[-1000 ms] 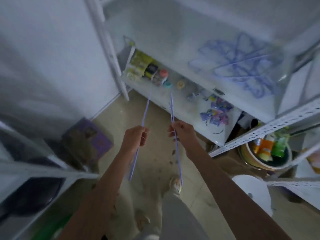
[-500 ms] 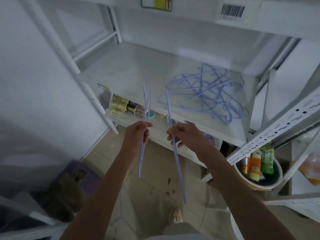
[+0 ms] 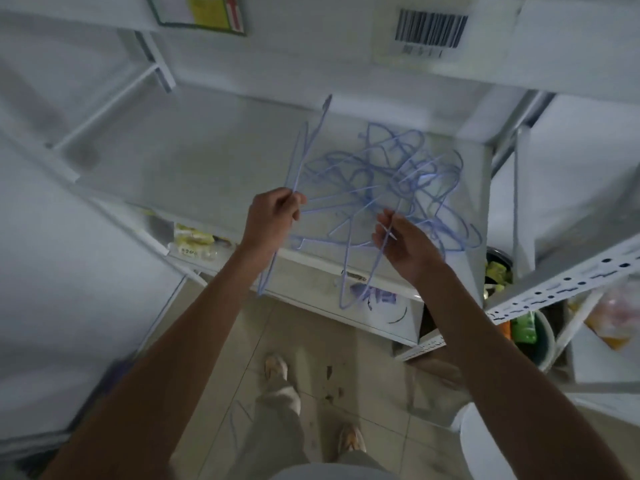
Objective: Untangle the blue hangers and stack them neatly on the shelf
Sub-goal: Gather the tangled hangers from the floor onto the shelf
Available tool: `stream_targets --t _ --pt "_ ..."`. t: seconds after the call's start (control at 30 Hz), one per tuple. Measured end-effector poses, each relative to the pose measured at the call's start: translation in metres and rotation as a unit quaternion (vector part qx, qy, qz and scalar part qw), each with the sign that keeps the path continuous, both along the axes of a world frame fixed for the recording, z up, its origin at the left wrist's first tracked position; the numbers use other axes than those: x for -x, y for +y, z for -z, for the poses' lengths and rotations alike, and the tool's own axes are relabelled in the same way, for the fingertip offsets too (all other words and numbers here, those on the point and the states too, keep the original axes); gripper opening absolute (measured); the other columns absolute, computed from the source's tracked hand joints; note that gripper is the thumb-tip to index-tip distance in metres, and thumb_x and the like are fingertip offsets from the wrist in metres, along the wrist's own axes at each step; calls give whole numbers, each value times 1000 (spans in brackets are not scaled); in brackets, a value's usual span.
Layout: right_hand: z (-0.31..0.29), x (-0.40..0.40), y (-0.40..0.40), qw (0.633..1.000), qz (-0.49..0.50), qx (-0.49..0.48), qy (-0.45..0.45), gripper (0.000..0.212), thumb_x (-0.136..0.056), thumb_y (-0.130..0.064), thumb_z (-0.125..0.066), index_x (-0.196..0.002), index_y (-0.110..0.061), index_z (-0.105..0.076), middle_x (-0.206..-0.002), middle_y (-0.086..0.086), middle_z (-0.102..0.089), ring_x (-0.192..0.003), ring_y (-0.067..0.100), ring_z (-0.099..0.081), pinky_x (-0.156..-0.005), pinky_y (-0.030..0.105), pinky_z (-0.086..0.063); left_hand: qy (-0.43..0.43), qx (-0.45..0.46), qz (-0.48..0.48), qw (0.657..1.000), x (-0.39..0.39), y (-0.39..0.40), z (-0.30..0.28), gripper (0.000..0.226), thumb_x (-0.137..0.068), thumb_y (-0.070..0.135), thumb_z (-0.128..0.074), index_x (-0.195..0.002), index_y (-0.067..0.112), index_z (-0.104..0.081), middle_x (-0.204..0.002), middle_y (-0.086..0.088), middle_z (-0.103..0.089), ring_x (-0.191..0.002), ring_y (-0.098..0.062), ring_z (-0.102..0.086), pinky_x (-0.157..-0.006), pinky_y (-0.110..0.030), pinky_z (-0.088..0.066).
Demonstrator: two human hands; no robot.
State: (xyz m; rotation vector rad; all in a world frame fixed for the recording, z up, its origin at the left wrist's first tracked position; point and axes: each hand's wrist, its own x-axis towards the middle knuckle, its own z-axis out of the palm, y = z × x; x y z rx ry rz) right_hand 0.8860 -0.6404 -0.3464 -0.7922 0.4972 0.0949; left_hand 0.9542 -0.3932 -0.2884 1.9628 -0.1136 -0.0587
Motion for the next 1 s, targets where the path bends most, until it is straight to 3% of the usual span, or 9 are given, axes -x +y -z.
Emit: stream_targets --t 0.17,0.33,0.43,0.5,0.6,0.7,0.77,0.83,1.0 --pt "33 -26 1 992 118 -45 29 24 -108 -15 -43 -98 -13 -65 -82 1 -76 -76 15 -73 -75 30 -62 -86 -155 109 978 -103 -50 15 28 -98 16 -57 -77 -1 -67 -70 -17 -70 -62 -31 -65 -68 -40 -54" --pt "44 -49 7 972 222 -36 59 29 -110 -8 -32 -92 -5 -54 -85 12 -53 -71 24 -51 -63 29 -46 -200 -306 222 904 -175 -90 31 22 -96 19 -54 -84 4 -63 -83 -25 -67 -81 -43 -63 -64 -42 -43" --pt "42 -54 10 940 311 -23 139 23 -107 -3 -42 -92 -1 -60 -84 17 -64 -72 27 -62 -64 32 -61 -204 -350 308 861 -192 -110 46 20 -97 22 -56 -94 7 -69 -94 -23 -70 -91 -41 -65 -71 -41 -47" --pt "37 -56 11 919 336 68 196 16 -101 2 -54 -88 2 -64 -81 20 -67 -71 29 -67 -75 39 -64 -197 -377 371 826 -194 -119 60 21 -97 23 -57 -98 7 -70 -102 -23 -70 -99 -40 -66 -77 -42 -49" --pt "30 -58 1 852 190 368 320 11 -91 -10 -61 -86 -4 -69 -82 18 -70 -73 27 -69 -78 42 -61 -189 -409 421 787 -189 -124 79 22 -97 25 -60 -106 9 -70 -115 -20 -68 -109 -39 -65 -87 -43 -51" --pt "19 -60 -9 750 102 552 349 30 -90 -24 -60 -108 0 -62 -114 24 -65 -110 34 -63 -90 42 -49 -196 -427 415 779 -188 -128 83 23 -97 23 -57 -108 8 -70 -119 -20 -65 -113 -39 -64 -89 -45 -51" --pt "14 -61 -12 680 111 652 315 45 -89 -25 -62 -124 0 -50 -131 23 -51 -125 41 -48 -103 44 -38 -200 -440 402 778 -189 -128 80 24 -97 22 -53 -108 7 -69 -120 -20 -63 -114 -40 -63 -90 -47 -51" --pt "13 -67 -11 604 94 751 250 56 -88 -29 -62 -133 -1 -47 -136 21 -47 -127 41 -44 -105 42 -33 -211 -453 392 773 -190 -124 74 26 -96 22 -50 -112 8 -65 -122 -19 -62 -114 -39 -63 -89 -48 -52" --pt "16 -116 -6 569 -63 814 103 75 -100 -43 -49 -159 -4 -26 -167 20 -24 -155 37 -19 -125 46 -20 -163 -428 319 830 -178 -104 52 50 -91 37 -59 -135 13 -56 -140 -13 -56 -132 -34 -50 -96 -50 -51"
